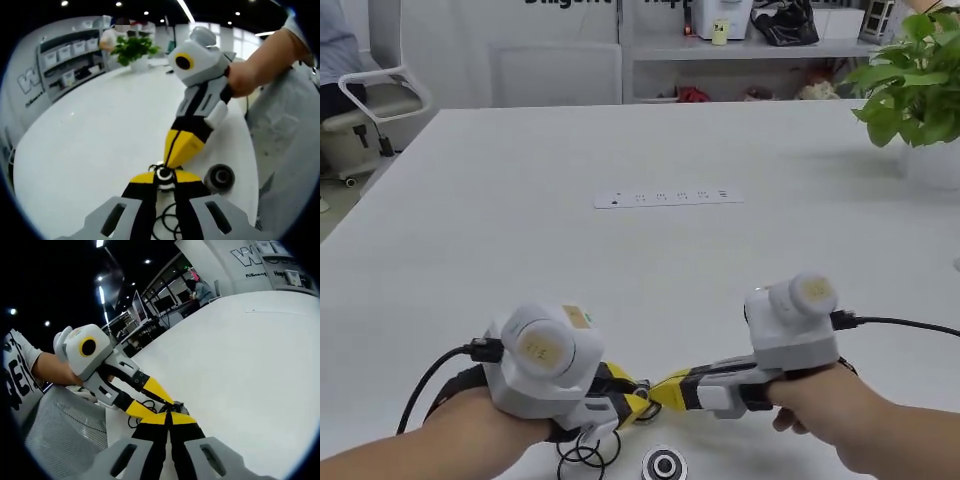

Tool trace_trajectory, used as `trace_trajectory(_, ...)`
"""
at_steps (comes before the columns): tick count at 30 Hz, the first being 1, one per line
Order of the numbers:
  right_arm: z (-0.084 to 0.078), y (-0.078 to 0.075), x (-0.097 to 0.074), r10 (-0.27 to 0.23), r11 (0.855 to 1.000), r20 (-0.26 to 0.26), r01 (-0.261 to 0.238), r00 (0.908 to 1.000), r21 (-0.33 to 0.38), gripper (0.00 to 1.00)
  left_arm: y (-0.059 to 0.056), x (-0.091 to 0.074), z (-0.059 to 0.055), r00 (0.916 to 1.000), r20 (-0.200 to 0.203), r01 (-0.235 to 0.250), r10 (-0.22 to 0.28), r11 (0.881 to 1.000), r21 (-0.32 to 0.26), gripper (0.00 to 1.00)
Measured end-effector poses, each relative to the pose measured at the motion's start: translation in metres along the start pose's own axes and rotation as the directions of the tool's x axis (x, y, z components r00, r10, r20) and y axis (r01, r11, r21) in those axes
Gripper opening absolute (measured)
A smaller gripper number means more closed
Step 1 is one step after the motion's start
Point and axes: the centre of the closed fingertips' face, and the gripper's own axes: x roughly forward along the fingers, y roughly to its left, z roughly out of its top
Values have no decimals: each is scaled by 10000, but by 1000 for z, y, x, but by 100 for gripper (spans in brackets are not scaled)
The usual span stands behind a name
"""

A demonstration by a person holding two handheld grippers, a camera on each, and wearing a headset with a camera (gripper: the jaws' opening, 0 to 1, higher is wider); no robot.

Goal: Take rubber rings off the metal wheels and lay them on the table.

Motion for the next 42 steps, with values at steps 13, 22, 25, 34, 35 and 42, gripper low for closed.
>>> trace_trajectory(13, 1, 1, 2, 12, 9999, 64, -11, 10000, -144, 0, 1, -1, 1, 9995, 320, -33, 35, 10000, -70, 13)
trace_trajectory(22, 2, 0, -1, -26, 10000, 123, 26, 9999, -6, 0, 0, -1, 2, 9993, 313, 187, -182, 9997, -171, 14)
trace_trajectory(25, 3, -1, -1, -8, 10000, 181, 7, 9998, 45, 0, -1, -3, 2, 9992, 234, 332, -331, 9994, -25, 14)
trace_trajectory(34, 8, -1, -3, 25, 9998, 398, -32, 9992, 184, 0, -3, -11, 7, 9972, 505, 556, -556, 9985, 7, 20)
trace_trajectory(35, 8, 0, -4, 30, 9998, 421, -38, 9991, 201, 0, -3, -12, 7, 9970, 523, 576, -574, 9983, -27, 20)
trace_trajectory(42, 13, 2, -6, 104, 9996, 612, -120, 9981, 247, 0, -5, -24, 14, 9946, 877, 587, -564, 9980, -244, 24)
